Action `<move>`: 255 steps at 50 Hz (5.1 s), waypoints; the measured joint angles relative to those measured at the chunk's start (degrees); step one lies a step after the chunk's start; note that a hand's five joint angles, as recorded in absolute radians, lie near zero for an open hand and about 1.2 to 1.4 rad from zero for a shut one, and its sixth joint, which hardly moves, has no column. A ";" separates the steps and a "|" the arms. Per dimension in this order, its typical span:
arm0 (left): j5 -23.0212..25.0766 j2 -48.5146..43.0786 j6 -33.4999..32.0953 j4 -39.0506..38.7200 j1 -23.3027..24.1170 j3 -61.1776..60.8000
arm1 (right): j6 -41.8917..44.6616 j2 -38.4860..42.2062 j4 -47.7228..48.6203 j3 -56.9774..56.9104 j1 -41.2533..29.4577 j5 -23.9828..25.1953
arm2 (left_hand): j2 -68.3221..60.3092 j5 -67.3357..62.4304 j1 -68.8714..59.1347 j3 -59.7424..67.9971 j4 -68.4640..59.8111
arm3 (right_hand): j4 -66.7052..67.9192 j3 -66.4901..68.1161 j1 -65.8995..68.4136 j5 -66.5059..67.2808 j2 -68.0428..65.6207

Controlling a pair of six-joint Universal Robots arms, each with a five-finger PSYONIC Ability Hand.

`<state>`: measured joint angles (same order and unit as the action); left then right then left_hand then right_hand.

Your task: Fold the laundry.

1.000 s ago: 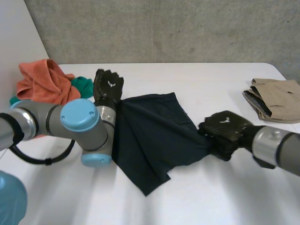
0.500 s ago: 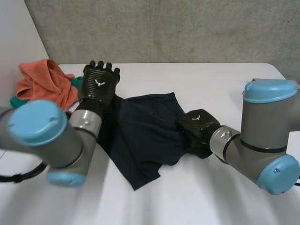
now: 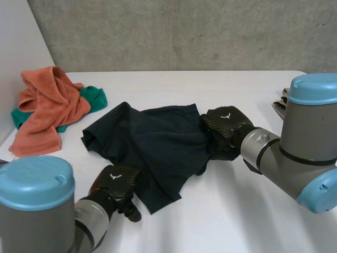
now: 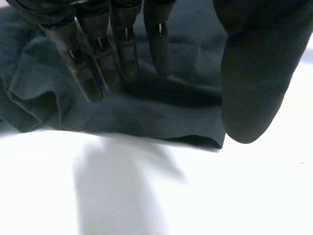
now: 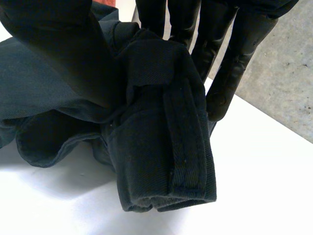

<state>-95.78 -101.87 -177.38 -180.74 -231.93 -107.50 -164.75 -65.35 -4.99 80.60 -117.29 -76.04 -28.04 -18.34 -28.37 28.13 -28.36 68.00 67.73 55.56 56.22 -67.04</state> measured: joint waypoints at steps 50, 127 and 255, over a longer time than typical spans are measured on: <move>-6.77 -17.33 -6.22 -11.07 6.06 7.87 | 0.26 -0.57 0.27 2.27 0.04 0.18 | -17.71 -16.77 -17.29 17.49 -17.37 | 0.00 0.00 0.00 0.00 0.00; -6.34 -4.80 -6.49 -10.04 -0.80 25.86 | 17.20 -12.01 6.46 -9.12 5.18 -1.34 | 1.46 2.71 1.28 -1.43 2.48 | 0.30 0.00 0.27 0.14 0.00; -0.62 -9.83 -9.34 -15.17 -9.79 19.81 | 4.28 5.09 8.54 -1.38 -6.92 -11.31 | 14.58 15.20 15.39 -14.54 15.20 | 1.08 0.00 0.27 0.14 0.00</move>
<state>-96.40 -111.70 -186.72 -195.91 -241.72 -87.68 -160.46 -60.27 3.55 79.23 -124.21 -87.35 -13.46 -3.14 -12.98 13.59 -13.16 69.08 67.73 55.83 56.37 -67.04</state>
